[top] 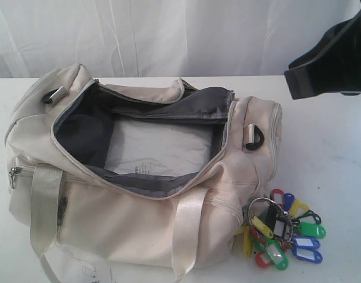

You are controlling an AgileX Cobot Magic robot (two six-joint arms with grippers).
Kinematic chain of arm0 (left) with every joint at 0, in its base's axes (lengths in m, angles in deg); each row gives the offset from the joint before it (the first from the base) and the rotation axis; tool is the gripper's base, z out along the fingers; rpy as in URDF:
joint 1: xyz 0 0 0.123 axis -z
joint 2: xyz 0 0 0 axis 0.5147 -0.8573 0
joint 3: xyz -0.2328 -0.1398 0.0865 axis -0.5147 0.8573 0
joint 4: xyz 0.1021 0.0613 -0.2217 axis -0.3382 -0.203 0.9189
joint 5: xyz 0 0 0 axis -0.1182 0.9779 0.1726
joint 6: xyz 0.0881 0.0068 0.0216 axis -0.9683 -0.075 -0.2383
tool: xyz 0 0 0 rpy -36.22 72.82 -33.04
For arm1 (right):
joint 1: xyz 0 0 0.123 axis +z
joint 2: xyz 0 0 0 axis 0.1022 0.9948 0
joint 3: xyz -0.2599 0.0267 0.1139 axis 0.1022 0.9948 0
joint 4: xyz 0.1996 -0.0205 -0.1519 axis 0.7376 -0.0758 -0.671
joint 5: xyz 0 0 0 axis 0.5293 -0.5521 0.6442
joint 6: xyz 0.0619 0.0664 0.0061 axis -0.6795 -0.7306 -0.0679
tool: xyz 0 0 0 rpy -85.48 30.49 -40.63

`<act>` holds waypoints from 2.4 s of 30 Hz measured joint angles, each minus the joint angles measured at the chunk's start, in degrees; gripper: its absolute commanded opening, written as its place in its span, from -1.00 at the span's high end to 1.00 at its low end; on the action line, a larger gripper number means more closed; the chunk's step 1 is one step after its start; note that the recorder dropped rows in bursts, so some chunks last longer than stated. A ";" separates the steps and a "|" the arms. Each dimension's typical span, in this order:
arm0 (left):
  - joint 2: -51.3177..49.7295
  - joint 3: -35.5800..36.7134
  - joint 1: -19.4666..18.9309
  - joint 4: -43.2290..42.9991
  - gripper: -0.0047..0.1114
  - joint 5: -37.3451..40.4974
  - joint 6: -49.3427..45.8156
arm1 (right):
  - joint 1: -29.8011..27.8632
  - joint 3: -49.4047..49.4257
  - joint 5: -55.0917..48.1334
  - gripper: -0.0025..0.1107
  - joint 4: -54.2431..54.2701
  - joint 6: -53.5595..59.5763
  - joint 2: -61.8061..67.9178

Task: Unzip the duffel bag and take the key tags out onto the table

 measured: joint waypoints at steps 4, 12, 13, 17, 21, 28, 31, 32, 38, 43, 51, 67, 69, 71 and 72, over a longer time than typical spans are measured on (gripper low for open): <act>0.00 0.00 0.00 0.00 0.92 0.00 0.00 | 0.00 0.00 0.00 0.96 0.00 0.00 0.00; 0.00 0.00 0.00 2.44 0.92 0.00 0.00 | 0.00 0.00 0.00 0.96 0.00 0.00 0.00; 0.00 0.00 0.00 3.55 0.92 0.00 0.00 | 0.00 0.00 0.00 0.96 0.00 0.00 0.00; 0.00 0.00 0.00 5.76 0.92 0.00 0.00 | 0.00 0.00 0.00 0.96 0.00 0.00 0.00; 0.00 0.00 0.00 7.73 0.92 0.00 0.00 | 0.00 0.00 0.00 0.96 0.00 0.00 0.00; 0.00 0.00 0.00 8.97 0.92 0.00 -0.12 | 0.00 0.00 0.00 0.96 0.00 0.00 0.00; 0.00 0.00 0.00 8.97 0.92 0.00 -0.11 | 0.00 0.00 0.00 0.96 0.00 0.00 0.00; 0.00 0.00 0.00 8.97 0.92 -0.12 -0.11 | 0.00 0.00 0.00 0.96 0.00 0.00 0.00; 0.00 -0.12 0.00 8.97 0.92 -0.65 -0.11 | 0.00 0.00 0.00 0.96 0.00 0.00 0.00; 0.00 -0.12 0.00 9.05 0.92 -0.75 -0.11 | 0.00 0.00 0.00 0.96 0.00 0.00 0.00; 0.00 -0.12 0.00 9.05 0.92 -0.75 -0.11 | 0.00 0.00 0.00 0.96 0.00 0.00 0.00; 0.00 -0.12 0.00 9.05 0.92 -0.75 -0.11 | 0.00 0.00 0.00 0.96 0.00 0.00 0.00; 0.00 -0.12 0.00 9.05 0.92 -0.75 -0.11 | 0.00 0.00 0.00 0.96 0.00 0.00 0.00; 0.00 -0.12 0.00 9.05 0.92 -0.75 -0.11 | 0.00 0.00 0.00 0.96 0.00 0.00 0.00; 0.00 -0.12 0.00 9.05 0.92 -0.75 -0.11 | 0.00 0.00 0.00 0.96 0.00 0.00 0.00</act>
